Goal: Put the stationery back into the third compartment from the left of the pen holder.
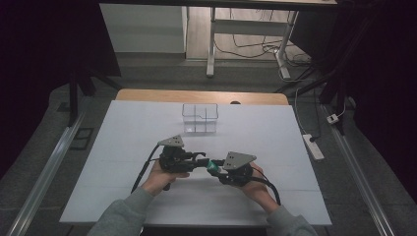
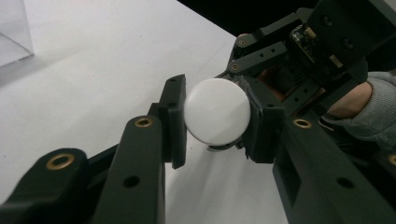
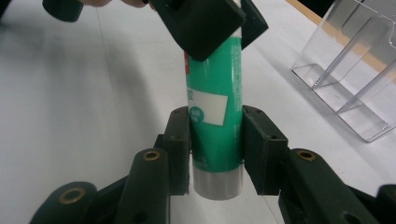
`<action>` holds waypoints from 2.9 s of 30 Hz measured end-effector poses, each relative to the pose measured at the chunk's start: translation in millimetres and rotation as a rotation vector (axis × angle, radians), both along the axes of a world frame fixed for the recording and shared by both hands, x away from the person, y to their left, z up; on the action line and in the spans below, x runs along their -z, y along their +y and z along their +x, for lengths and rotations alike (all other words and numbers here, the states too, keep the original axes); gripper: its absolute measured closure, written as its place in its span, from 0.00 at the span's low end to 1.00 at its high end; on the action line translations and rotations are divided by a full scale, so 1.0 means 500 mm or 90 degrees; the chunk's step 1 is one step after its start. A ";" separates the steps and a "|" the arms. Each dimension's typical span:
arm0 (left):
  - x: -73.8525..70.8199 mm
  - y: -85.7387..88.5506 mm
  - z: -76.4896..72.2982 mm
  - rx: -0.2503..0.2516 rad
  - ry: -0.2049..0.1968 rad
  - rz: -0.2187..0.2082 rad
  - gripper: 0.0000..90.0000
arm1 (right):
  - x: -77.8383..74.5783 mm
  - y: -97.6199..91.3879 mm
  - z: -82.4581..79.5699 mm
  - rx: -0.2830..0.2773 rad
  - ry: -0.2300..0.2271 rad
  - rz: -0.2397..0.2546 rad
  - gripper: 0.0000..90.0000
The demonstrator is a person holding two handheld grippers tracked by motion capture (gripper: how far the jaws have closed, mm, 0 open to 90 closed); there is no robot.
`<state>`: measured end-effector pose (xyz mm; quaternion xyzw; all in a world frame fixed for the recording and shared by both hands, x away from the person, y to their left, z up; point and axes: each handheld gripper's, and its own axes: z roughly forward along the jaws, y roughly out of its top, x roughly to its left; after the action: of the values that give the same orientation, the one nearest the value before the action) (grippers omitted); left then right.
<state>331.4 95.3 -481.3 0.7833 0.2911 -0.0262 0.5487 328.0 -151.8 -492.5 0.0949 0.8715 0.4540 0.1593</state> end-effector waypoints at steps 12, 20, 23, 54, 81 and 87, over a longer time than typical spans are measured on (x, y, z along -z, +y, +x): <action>-0.023 0.030 0.016 -0.051 -0.017 0.004 0.72 | -0.022 -0.064 0.015 0.087 0.054 0.069 0.55; -0.044 0.027 0.028 -0.053 -0.032 0.007 0.72 | -0.028 -0.125 0.000 0.140 0.067 0.070 0.51; -0.054 0.025 0.037 -0.057 -0.034 0.013 0.71 | -0.029 -0.148 -0.006 0.160 0.064 0.060 0.49; -0.155 0.034 0.221 -0.155 -0.072 0.042 0.71 | 0.001 -0.266 -0.007 0.240 0.109 0.037 0.41; -0.118 -0.019 0.334 -0.168 -0.024 0.147 0.71 | 0.006 -0.274 -0.008 0.266 0.103 0.040 0.42; -0.105 -0.037 0.338 -0.167 -0.025 0.158 0.61 | 0.008 -0.274 -0.007 0.266 0.104 0.036 0.42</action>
<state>500.5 77.0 -428.6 0.8004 0.3812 0.0972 0.4523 324.7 -288.9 -496.3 0.3141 0.8297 0.4265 0.1762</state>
